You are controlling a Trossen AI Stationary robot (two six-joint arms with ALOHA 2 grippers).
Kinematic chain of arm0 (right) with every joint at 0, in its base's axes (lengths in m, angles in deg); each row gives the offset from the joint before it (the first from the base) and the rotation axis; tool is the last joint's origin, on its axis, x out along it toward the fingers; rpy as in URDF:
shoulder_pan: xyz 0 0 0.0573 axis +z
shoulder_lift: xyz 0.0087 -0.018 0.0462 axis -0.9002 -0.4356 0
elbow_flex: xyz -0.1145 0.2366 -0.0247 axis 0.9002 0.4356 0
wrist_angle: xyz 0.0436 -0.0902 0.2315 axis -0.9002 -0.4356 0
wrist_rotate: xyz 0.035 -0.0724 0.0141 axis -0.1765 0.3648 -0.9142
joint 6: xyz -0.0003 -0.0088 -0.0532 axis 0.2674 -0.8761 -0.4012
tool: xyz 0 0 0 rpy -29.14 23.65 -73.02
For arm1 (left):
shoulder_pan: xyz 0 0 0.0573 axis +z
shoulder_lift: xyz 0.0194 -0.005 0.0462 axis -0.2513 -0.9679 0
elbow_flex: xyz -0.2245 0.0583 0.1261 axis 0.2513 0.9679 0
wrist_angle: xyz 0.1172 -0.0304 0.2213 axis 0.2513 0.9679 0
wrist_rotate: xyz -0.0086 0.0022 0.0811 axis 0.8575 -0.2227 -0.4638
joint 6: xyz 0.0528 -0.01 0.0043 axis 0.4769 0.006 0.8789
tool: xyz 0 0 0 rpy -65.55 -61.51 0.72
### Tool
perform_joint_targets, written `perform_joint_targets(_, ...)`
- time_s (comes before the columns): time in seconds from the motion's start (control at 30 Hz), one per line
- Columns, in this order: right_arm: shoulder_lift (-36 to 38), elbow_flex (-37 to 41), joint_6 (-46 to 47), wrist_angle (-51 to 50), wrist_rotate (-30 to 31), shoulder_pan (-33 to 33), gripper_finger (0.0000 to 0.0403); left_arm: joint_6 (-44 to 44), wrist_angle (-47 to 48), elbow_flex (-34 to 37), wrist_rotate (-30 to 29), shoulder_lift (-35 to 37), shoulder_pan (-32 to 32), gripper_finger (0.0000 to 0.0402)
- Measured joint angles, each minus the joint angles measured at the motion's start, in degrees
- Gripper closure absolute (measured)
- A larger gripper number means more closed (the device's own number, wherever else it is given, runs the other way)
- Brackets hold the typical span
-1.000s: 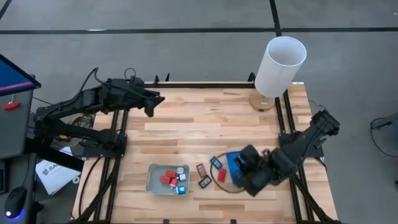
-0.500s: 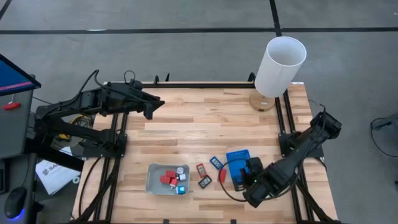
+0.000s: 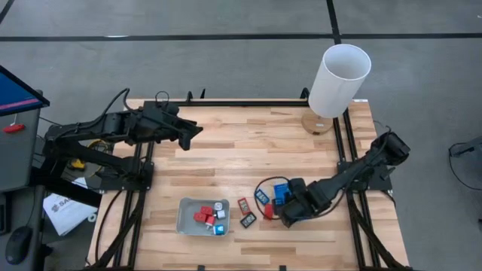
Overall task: Pick & Place Office items
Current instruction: Put the top black digital timer into the blue bin, then put the blue digital timer into the blue bin
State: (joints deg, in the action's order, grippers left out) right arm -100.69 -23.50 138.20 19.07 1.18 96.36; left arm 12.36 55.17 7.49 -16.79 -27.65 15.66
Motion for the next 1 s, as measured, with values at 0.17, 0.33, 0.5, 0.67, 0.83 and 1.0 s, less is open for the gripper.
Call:
perform_joint_targets(0.17, 0.0, 2.5, -3.3, 0.6, -2.3, -0.9, 0.0344, -0.9, -0.2, 0.0, -1.5, 0.0, -1.2, 0.0204)
perform_joint_targets(0.33, 0.0, 6.2, -5.2, 6.9, -4.1, -1.6, 0.0344, -1.3, -0.2, 0.0, -2.8, 0.1, -2.0, 0.0204)
perform_joint_targets(0.5, 0.0, 7.9, -6.3, 9.0, -4.4, -2.8, 0.0344, -1.8, -0.3, 0.0, -3.0, 0.1, -2.0, 0.0204)
perform_joint_targets(0.67, 0.0, 10.1, -8.7, 12.7, -6.5, -3.9, 0.0343, -2.3, -0.3, 0.0, -3.0, 0.1, -2.0, 0.0204)
perform_joint_targets(0.83, 0.0, 10.1, -8.7, 13.0, -6.5, -4.1, 0.0317, -2.6, -0.4, 0.0, -3.0, 0.1, -2.0, 0.0204)
perform_joint_targets(1.0, 0.0, 10.1, -8.8, 13.0, -6.4, -4.2, 0.0274, -2.6, -0.4, 0.0, -3.0, 0.1, -2.0, 0.0204)
